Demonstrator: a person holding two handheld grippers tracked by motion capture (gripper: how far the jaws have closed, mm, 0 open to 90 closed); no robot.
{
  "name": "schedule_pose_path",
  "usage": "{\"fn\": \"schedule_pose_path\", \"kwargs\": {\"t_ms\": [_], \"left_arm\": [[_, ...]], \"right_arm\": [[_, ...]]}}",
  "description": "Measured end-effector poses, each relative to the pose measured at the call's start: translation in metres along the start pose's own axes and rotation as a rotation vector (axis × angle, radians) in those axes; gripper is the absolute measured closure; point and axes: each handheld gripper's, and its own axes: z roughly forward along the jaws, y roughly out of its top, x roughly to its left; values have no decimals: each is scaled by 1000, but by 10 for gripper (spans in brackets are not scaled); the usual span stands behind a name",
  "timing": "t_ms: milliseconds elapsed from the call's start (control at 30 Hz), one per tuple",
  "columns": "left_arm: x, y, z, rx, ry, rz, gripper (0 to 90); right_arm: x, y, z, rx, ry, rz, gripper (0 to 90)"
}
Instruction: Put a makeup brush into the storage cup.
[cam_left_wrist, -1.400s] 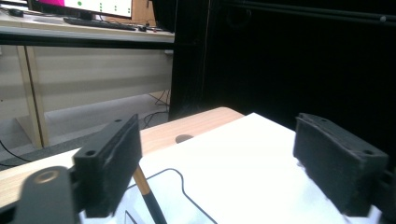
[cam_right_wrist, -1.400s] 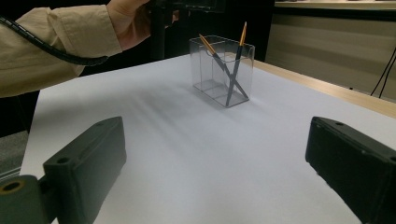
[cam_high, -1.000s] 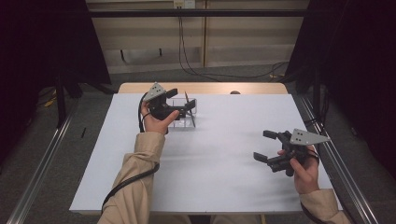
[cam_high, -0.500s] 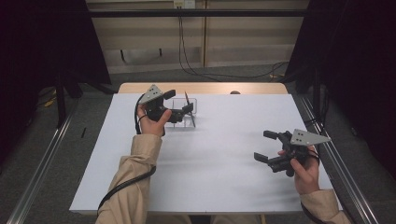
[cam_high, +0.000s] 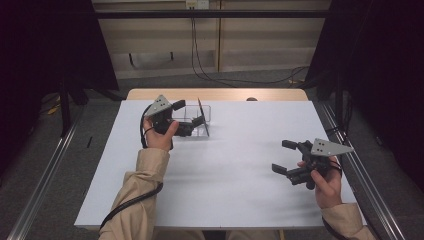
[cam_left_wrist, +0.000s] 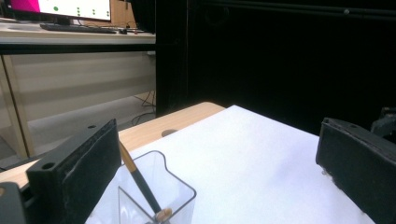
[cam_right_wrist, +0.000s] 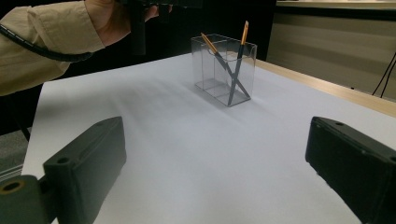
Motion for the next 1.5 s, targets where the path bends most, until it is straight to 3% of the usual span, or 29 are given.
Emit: {"fn": "schedule_pose_path", "kwargs": {"t_ms": [633, 1500], "left_arm": [[-2, -8, -20, -13, -5, 6, 0], [-1, -13, -53, -21, 21, 19, 1]], "right_arm": [[1, 0, 0, 1, 9, -2, 50], [1, 1, 4, 3, 15, -8, 50]]}}
